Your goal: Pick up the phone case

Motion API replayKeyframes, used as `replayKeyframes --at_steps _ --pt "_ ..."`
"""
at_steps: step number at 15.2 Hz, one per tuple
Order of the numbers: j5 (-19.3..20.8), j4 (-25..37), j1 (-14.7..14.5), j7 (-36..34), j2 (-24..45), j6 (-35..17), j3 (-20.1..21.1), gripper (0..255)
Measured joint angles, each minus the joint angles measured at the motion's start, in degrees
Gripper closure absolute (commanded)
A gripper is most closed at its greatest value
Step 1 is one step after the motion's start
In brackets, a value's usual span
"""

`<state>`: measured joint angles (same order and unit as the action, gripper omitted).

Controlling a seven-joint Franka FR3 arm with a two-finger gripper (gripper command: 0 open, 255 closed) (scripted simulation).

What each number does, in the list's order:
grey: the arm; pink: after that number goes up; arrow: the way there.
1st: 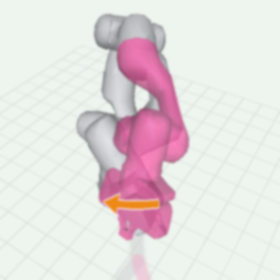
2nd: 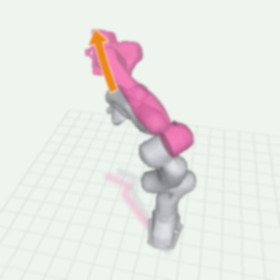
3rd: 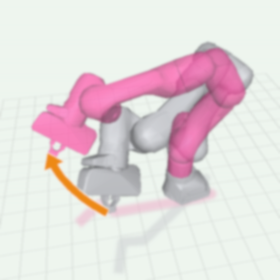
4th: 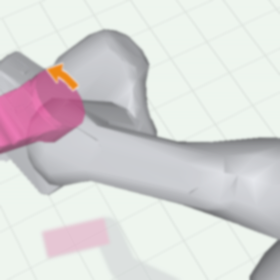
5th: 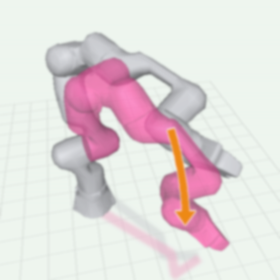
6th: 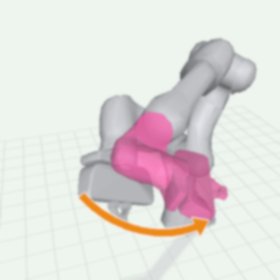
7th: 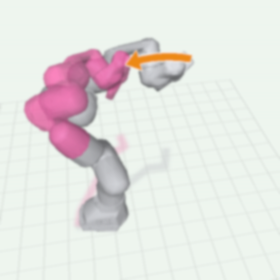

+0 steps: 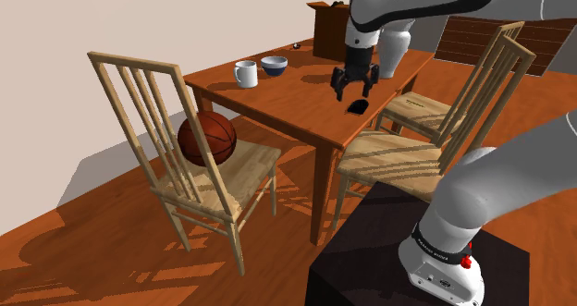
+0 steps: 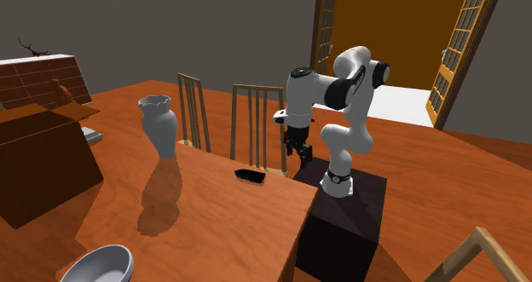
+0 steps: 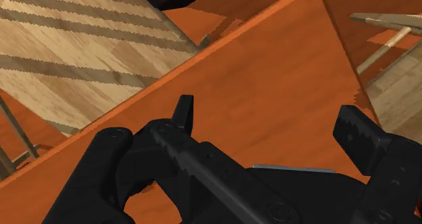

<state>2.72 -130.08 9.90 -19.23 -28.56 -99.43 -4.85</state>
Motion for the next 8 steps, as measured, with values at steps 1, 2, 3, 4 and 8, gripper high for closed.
replayKeyframes --at_steps 1,2,3,4,8 --pt "0.0 0.1 0.9 -1.9 1.4 -1.4 -0.4 0" --pt "0.0 1.3 1.8 -3.7 3.3 -2.3 -0.7 0" --pt "0.0 1.8 2.7 -5.5 4.7 -3.3 -1.2 0" --pt "0.0 2.2 3.5 -7.5 6.2 -4.6 -1.5 0" --pt "0.0 4.1 6.9 -14.4 11.6 -8.7 -3.5 0"
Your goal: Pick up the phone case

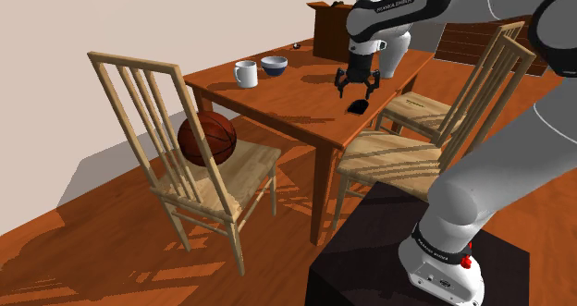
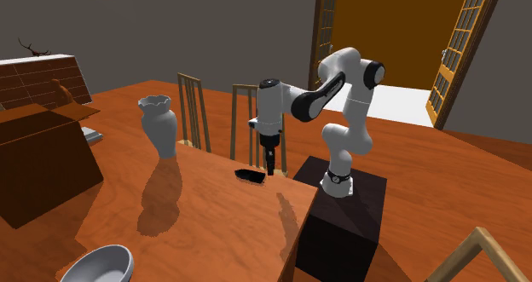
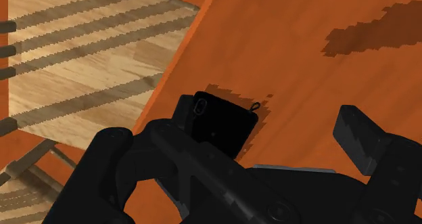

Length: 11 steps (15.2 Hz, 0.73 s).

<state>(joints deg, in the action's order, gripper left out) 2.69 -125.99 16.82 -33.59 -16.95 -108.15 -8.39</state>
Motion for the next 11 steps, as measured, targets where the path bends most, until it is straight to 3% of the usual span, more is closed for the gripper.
replayKeyframes --at_steps 6,11 --pt "-0.7 3.6 4.1 -10.1 7.2 -4.4 -2.8 0" --pt "-0.9 1.4 4.5 -11.0 8.7 -8.2 -3.3 0"
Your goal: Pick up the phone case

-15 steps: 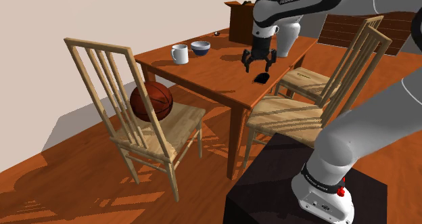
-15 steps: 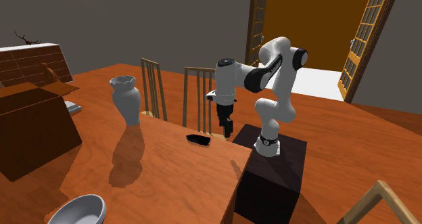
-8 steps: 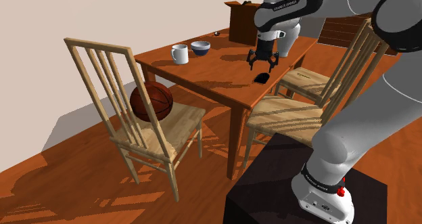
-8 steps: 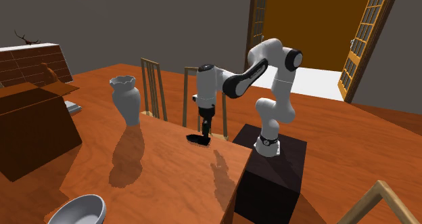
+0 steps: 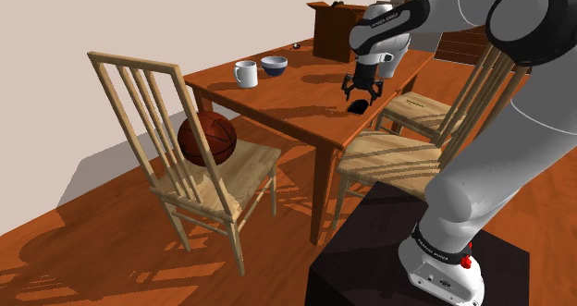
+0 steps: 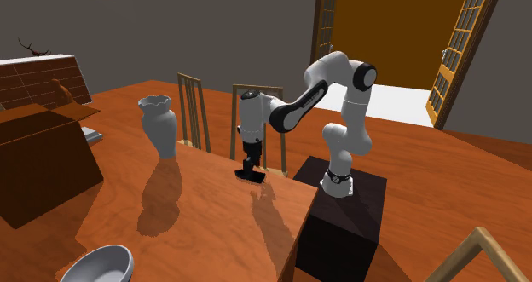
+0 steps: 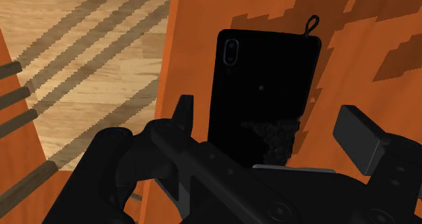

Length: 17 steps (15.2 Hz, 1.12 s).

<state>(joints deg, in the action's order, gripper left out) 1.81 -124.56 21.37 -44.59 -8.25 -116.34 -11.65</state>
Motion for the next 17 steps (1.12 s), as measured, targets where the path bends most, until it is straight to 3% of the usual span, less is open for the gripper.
replayKeyframes --at_steps 3,4,17 --pt "-0.1 -1.8 0.0 -0.1 0.4 -2.3 0.0 0" --pt "-0.1 -1.9 0.0 -0.1 0.6 -2.6 0.0 255" --pt "0.0 -1.0 -0.1 -0.2 0.2 -1.3 0.1 255"
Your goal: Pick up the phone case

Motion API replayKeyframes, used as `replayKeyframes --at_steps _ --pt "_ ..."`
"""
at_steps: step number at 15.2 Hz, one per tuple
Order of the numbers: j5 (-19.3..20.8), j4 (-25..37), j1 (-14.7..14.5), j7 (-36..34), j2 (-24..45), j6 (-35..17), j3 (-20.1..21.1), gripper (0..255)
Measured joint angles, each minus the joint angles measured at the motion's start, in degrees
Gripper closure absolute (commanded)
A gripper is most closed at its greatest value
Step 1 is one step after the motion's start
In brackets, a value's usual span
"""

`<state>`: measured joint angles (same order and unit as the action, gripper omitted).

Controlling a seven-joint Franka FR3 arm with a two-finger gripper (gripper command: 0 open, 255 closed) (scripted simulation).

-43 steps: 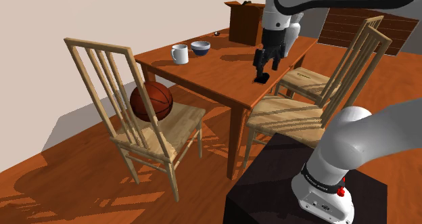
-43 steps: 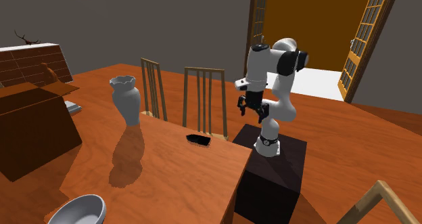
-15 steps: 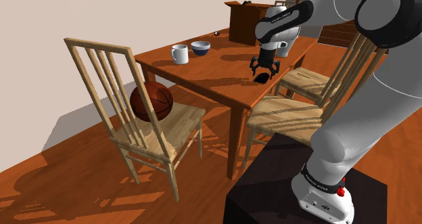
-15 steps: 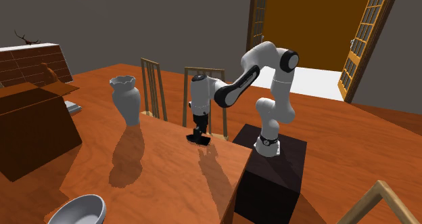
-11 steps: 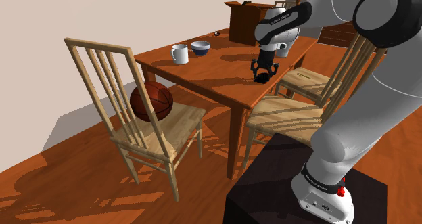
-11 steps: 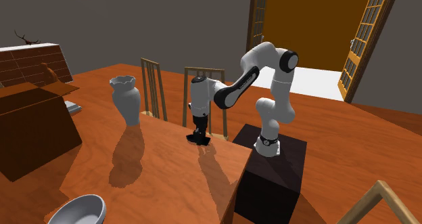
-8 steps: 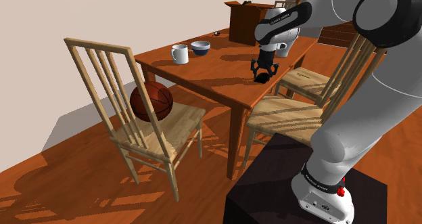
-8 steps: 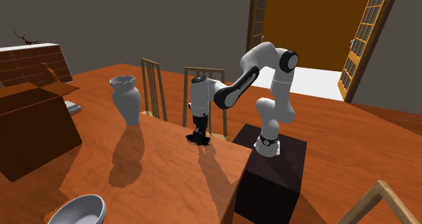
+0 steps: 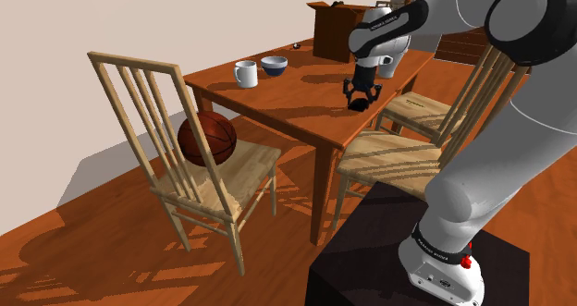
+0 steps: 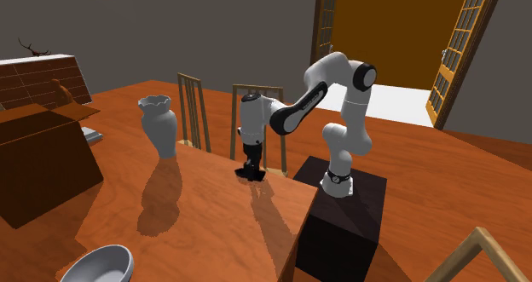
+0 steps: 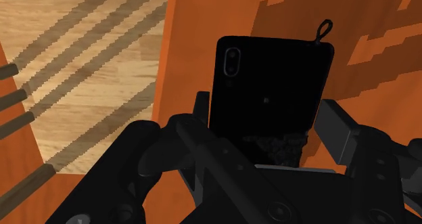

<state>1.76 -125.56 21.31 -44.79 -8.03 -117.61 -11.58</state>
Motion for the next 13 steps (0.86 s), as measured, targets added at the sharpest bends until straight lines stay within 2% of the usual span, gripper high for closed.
replayKeyframes --at_steps 13 --pt "0.3 7.3 -0.1 -0.2 -2.4 9.7 0.3 255"
